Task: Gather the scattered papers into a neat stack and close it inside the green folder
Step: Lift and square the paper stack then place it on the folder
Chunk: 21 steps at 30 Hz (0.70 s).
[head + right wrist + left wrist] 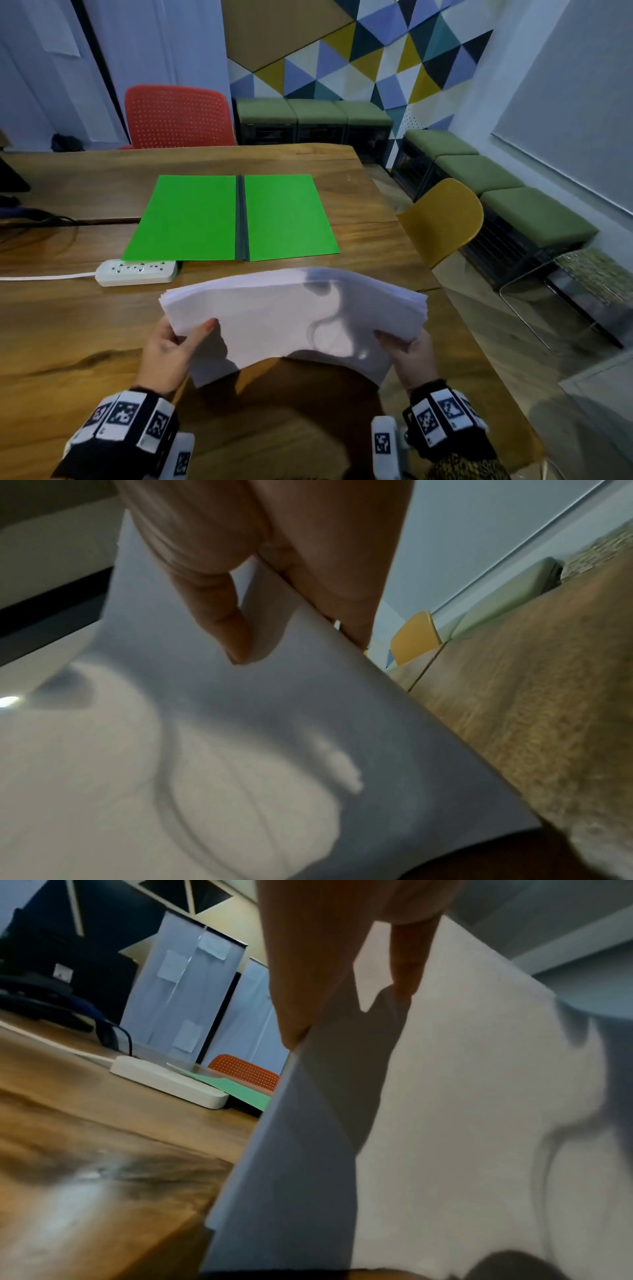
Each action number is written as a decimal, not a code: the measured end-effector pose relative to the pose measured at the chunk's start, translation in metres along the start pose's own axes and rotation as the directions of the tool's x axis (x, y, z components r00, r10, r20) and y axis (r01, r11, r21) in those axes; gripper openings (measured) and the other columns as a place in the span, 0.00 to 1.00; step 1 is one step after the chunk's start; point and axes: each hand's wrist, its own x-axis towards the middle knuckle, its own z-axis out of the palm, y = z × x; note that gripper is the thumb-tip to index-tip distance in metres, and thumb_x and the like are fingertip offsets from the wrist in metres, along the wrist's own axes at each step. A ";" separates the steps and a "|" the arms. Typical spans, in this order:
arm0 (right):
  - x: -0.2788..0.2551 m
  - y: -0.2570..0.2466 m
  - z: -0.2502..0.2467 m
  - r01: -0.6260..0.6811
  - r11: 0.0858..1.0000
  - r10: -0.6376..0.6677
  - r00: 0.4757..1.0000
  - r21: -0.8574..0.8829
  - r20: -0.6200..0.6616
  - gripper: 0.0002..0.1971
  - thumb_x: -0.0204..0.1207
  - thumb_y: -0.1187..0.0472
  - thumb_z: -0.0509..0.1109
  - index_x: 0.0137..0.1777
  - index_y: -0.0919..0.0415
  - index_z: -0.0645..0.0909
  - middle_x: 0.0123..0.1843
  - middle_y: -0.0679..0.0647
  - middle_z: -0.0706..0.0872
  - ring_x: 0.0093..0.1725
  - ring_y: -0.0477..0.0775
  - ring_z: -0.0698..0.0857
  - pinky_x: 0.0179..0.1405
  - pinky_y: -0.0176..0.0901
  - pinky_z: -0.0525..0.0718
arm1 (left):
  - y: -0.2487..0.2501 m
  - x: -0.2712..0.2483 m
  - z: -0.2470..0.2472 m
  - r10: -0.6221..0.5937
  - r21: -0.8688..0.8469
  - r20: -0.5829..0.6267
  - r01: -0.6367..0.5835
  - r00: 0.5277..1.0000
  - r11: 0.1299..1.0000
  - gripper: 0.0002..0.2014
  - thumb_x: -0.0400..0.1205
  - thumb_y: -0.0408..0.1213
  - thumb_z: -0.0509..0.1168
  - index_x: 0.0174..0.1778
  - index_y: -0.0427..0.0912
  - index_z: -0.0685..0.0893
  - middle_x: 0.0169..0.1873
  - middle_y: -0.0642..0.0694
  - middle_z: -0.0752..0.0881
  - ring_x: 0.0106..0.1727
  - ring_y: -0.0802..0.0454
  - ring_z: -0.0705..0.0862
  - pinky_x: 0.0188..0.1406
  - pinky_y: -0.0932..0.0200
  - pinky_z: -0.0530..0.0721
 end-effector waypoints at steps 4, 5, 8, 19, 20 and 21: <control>-0.005 -0.013 0.006 0.026 1.000 -0.026 0.999 -0.007 0.019 0.15 0.60 0.72 0.79 0.44 0.56 0.82 0.37 0.44 0.93 0.40 0.39 0.89 0.38 0.37 0.87 | 0.010 -0.003 0.006 0.049 -0.030 -0.011 -0.049 0.999 0.998 0.12 0.76 0.24 0.65 0.46 0.48 0.81 0.45 0.45 0.85 0.54 0.40 0.82 0.51 0.48 0.84; -0.007 -0.017 0.006 0.017 1.000 -0.018 0.999 0.009 0.031 0.21 0.58 0.70 0.80 0.50 0.56 0.81 0.41 0.47 0.93 0.43 0.42 0.89 0.43 0.43 0.89 | 0.012 -0.005 0.007 0.074 -0.041 -0.012 -0.075 0.997 0.996 0.15 0.75 0.24 0.65 0.47 0.51 0.80 0.46 0.47 0.84 0.55 0.43 0.82 0.55 0.48 0.83; -0.012 -0.031 0.008 0.064 0.995 -0.066 0.997 -0.079 -0.032 0.44 0.53 0.48 0.81 0.71 0.43 0.66 0.73 0.48 0.74 0.71 0.51 0.75 0.67 0.55 0.77 | 0.017 -0.009 0.005 0.193 -0.016 -0.036 -0.194 0.980 0.981 0.25 0.70 0.33 0.70 0.57 0.64 0.74 0.50 0.49 0.80 0.52 0.51 0.80 0.47 0.64 0.85; 0.004 -0.053 0.035 0.020 0.995 0.033 0.866 0.101 -0.499 0.15 0.71 0.52 0.69 0.57 0.49 0.73 0.62 0.57 0.79 0.55 0.54 0.80 0.43 0.43 0.79 | 0.038 0.000 0.036 0.099 -0.048 -0.358 -0.124 0.928 0.991 0.24 0.79 0.50 0.62 0.69 0.44 0.70 0.75 0.36 0.69 0.70 0.46 0.72 0.60 0.58 0.67; 0.002 -0.055 0.034 0.056 0.992 0.007 0.871 0.114 -0.490 0.15 0.72 0.51 0.68 0.57 0.52 0.73 0.60 0.56 0.79 0.53 0.50 0.79 0.40 0.37 0.75 | 0.038 -0.001 0.035 0.096 -0.038 -0.362 -0.117 0.927 0.992 0.24 0.79 0.49 0.63 0.70 0.44 0.70 0.76 0.36 0.68 0.73 0.44 0.69 0.62 0.57 0.65; 0.001 -0.056 0.034 0.083 0.990 -0.020 0.880 0.111 -0.474 0.16 0.72 0.49 0.67 0.58 0.54 0.74 0.59 0.55 0.78 0.50 0.45 0.78 0.39 0.34 0.71 | 0.039 -0.001 0.035 0.099 -0.025 -0.360 -0.116 0.928 0.993 0.24 0.79 0.48 0.63 0.70 0.44 0.70 0.76 0.37 0.67 0.75 0.45 0.67 0.63 0.57 0.64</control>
